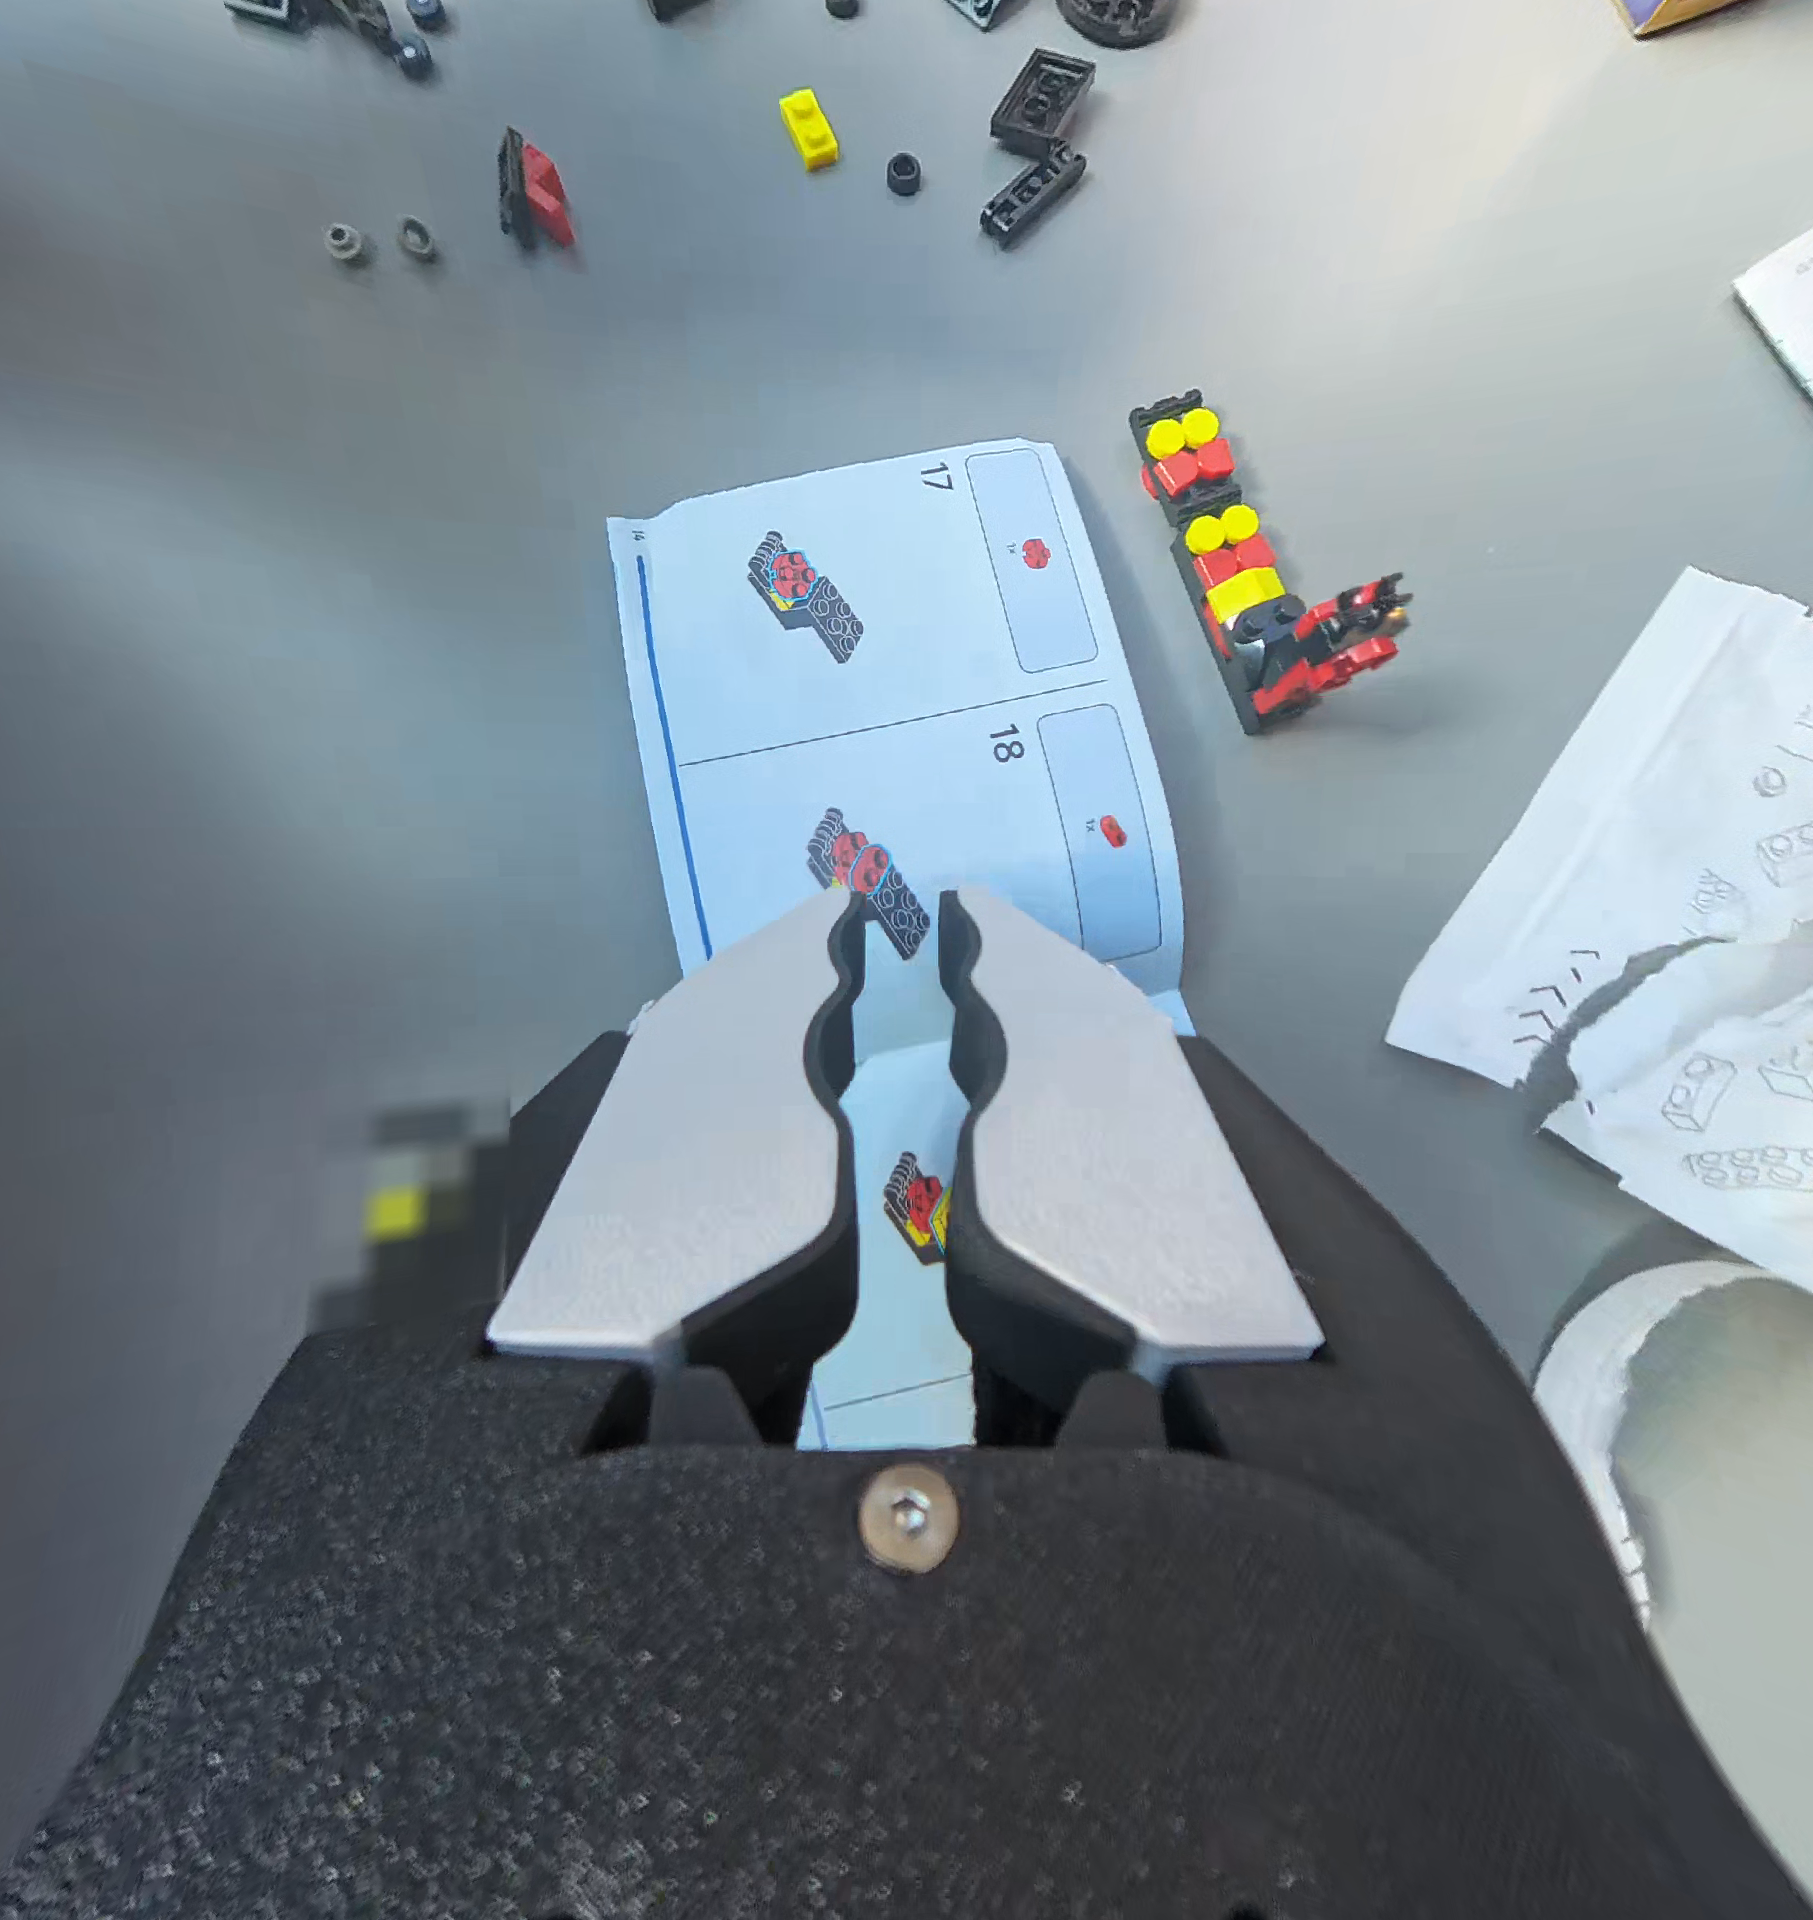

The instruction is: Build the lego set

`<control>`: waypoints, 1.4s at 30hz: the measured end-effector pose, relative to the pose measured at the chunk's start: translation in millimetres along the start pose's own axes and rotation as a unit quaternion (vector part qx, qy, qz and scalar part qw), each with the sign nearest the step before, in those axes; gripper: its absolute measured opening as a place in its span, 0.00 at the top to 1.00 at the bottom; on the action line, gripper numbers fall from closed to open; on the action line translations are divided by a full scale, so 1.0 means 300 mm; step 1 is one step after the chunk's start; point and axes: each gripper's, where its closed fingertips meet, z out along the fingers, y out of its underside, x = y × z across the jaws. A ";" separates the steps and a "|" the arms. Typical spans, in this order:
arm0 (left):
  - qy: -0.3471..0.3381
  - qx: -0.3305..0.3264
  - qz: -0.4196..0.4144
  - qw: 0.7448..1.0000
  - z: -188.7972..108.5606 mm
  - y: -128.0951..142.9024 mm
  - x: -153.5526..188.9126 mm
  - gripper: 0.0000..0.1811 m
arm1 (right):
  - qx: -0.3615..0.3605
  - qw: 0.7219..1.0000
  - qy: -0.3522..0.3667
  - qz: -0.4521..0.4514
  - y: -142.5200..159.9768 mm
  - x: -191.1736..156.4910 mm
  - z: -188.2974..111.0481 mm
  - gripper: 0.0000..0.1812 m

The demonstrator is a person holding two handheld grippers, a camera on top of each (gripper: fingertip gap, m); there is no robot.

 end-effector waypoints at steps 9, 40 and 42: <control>-0.004 0.067 0.029 0.997 -0.041 -0.061 -0.026 0.91 | 0.326 0.944 0.058 0.000 -0.161 -0.031 -0.346 0.85; -0.314 0.233 0.217 0.894 -0.209 -0.206 -0.358 0.54 | 0.453 0.785 0.422 -0.024 -0.169 0.232 -0.434 0.73; -0.325 0.212 0.232 0.892 -0.201 -0.191 -0.360 0.60 | 0.436 0.803 0.406 -0.002 -0.157 0.242 -0.406 0.75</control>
